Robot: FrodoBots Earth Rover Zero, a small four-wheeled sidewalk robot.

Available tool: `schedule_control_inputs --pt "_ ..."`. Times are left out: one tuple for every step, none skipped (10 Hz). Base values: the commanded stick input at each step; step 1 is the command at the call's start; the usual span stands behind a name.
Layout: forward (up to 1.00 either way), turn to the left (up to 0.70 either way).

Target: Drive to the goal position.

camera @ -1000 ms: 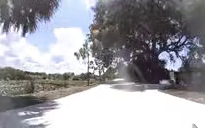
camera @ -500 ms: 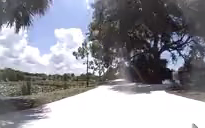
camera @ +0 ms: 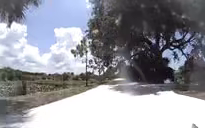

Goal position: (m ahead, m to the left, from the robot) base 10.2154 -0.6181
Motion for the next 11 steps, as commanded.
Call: schedule_control_inputs --pt "0.85 -0.34" --pt "0.85 -0.23" --pt "0.85 0.0" --pt "0.85 0.0" --pt "0.85 0.0" --pt "0.85 0.0" --pt "0.85 0.0" --pt "0.85 0.0" --pt "0.85 0.0" --pt "0.85 0.0" --pt "0.85 0.0"
